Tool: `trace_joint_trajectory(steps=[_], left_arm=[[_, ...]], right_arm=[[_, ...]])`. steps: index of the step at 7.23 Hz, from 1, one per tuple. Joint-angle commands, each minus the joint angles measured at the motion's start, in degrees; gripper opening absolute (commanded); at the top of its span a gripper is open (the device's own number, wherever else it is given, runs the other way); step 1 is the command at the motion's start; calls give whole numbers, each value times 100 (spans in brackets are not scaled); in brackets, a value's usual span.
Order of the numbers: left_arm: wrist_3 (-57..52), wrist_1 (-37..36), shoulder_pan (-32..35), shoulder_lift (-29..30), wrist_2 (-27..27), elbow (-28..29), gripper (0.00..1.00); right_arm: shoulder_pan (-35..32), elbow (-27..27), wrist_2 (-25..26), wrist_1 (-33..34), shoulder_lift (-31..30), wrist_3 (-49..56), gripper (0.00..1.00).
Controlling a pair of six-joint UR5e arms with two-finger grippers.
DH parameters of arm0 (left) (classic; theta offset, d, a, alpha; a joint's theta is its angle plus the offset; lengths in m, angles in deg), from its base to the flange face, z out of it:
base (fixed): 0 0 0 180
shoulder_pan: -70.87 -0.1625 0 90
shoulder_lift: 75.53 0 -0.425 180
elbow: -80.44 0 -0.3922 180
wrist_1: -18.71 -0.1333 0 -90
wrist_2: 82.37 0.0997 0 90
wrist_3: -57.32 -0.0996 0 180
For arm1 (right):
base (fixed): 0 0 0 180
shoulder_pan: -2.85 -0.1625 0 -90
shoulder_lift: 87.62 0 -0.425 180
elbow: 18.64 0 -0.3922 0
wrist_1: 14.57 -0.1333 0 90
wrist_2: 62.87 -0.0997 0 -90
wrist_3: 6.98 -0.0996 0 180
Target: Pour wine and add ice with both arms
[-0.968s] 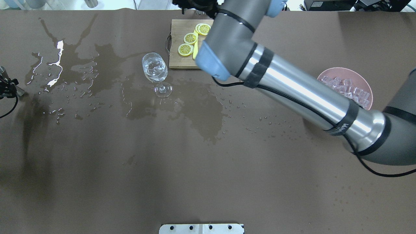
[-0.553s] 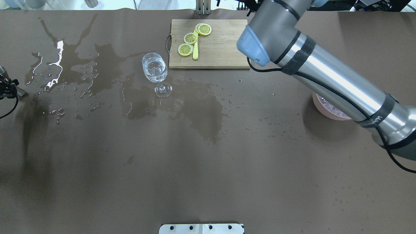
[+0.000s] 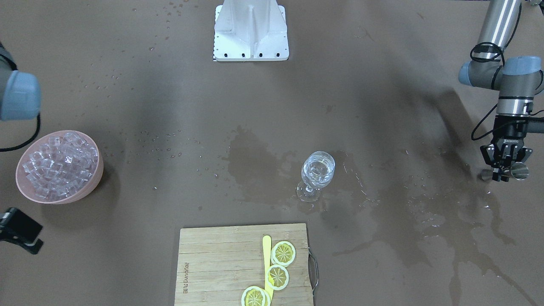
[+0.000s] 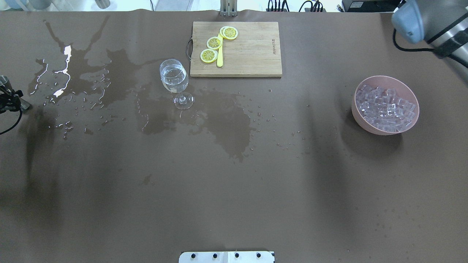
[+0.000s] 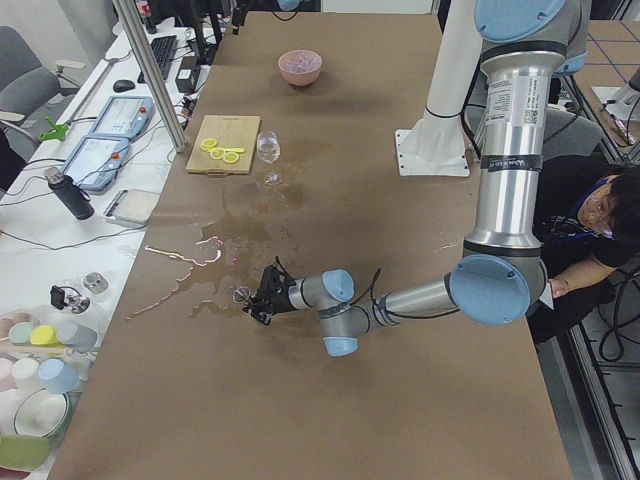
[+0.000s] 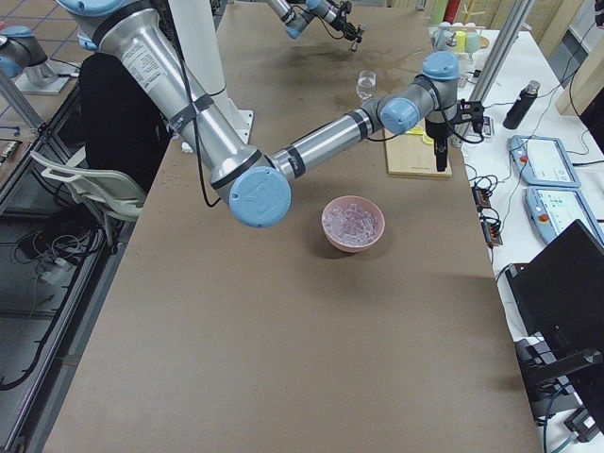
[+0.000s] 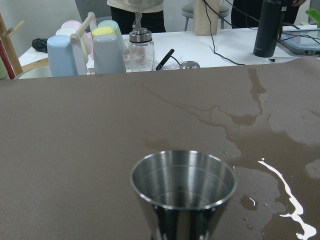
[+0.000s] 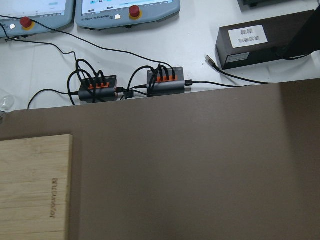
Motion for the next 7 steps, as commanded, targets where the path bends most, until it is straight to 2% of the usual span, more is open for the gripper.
trace_joint_trajectory(steps=[1,3,5,7], left_arm=[[0,-4,-1,4,6,0,24],[0,-4,-10,4,-3,0,32],[-9,-4,-10,4,-3,0,36],[-18,5,-10,4,-3,-17,45]], right_arm=[[-537,-8,-499,-47,-471,796,100],[-889,1,-781,-38,-770,1349,100],[-1223,27,-878,-29,-1060,1850,100],[-1399,63,-940,-38,-1307,2038,100]])
